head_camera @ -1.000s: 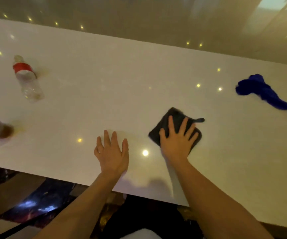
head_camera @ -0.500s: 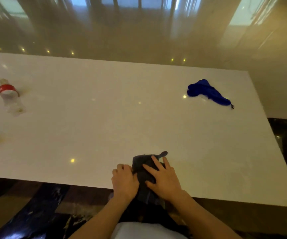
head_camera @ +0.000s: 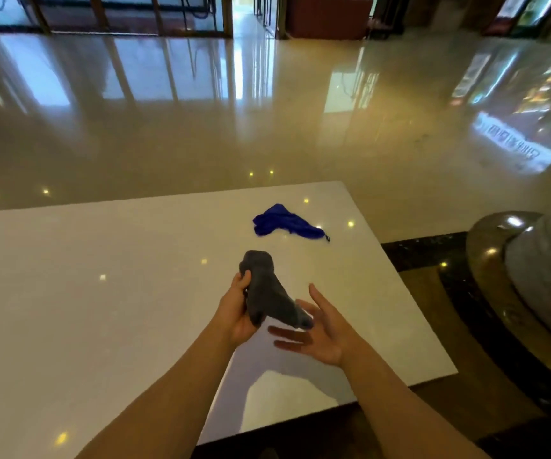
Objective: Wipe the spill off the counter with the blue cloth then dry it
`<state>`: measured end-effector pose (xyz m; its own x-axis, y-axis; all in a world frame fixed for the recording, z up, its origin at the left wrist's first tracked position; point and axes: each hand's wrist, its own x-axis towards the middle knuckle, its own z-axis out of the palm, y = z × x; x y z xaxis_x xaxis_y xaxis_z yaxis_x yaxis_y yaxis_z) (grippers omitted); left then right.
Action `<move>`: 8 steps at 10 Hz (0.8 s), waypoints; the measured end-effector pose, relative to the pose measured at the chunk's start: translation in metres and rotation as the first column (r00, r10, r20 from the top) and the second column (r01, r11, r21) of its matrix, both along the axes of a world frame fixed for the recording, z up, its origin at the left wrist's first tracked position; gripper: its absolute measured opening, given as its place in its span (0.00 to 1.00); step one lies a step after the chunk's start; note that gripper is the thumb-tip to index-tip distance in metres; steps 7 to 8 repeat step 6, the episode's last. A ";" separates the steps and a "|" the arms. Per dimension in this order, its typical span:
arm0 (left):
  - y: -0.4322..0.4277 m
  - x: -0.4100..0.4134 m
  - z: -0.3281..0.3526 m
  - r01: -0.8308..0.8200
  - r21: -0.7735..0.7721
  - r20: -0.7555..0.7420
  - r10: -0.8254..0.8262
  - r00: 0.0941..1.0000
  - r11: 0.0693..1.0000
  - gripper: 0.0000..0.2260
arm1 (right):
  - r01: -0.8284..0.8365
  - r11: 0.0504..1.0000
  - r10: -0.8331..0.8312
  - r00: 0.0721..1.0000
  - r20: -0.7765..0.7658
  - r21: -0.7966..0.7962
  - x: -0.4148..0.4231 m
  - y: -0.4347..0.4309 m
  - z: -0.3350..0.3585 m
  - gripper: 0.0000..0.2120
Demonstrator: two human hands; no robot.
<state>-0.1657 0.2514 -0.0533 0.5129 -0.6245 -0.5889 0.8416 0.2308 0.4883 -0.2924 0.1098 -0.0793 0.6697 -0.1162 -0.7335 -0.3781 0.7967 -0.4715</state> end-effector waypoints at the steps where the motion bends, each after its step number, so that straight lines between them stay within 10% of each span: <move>1: -0.042 0.003 0.007 0.104 0.158 0.099 -0.121 0.988 0.982 0.24 | 0.108 0.993 -0.110 0.993 0.052 0.047 0.024 -0.017 0.019 0.30; 2: -0.078 0.004 0.001 0.135 0.426 0.275 -0.270 0.923 0.895 0.30 | 0.071 0.957 -0.084 0.996 -0.035 -0.282 0.051 -0.039 0.031 0.23; 3: -0.113 0.012 -0.012 0.008 0.546 0.361 -0.244 0.900 0.838 0.29 | -0.070 0.624 -0.083 0.984 -0.155 -0.778 0.076 -0.064 0.023 0.14; 4: -0.146 0.018 -0.036 -0.136 0.600 0.477 -0.216 0.852 0.788 0.26 | -0.197 0.341 -0.046 0.973 -0.225 -0.919 0.095 -0.088 -0.005 0.09; 6: -0.141 0.054 -0.090 -0.091 0.792 0.457 -0.488 0.743 0.603 0.23 | -0.358 0.226 0.045 0.933 -0.357 -0.906 0.107 -0.137 -0.050 0.30; 8: -0.141 0.054 -0.090 -0.091 0.792 0.457 -0.488 0.743 0.603 0.23 | -0.358 0.226 0.045 0.933 -0.357 -0.906 0.107 -0.137 -0.050 0.30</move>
